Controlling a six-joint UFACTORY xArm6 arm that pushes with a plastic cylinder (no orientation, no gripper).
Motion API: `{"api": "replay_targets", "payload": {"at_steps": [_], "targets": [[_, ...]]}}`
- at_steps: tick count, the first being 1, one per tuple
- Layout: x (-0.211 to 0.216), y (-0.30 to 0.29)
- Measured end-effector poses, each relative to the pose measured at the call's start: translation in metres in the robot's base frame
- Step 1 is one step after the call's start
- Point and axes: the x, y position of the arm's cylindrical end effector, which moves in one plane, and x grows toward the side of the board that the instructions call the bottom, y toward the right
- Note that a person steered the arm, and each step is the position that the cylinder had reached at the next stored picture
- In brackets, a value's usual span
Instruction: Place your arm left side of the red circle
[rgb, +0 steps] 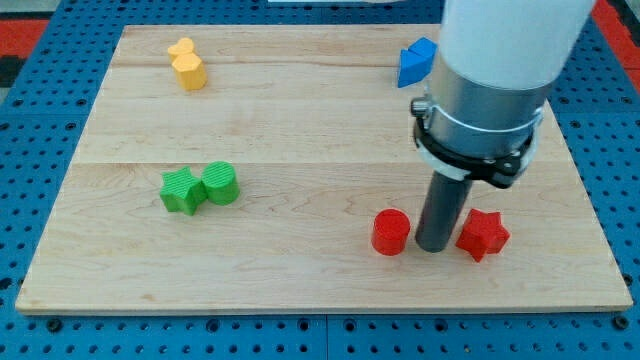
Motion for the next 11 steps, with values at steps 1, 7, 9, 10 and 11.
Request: {"api": "replay_targets", "payload": {"at_steps": [1, 7, 9, 10, 11], "targets": [[0.0, 0.04], [0.03, -0.095], [-0.008, -0.086], [-0.009, -0.059], [-0.009, -0.028]]}}
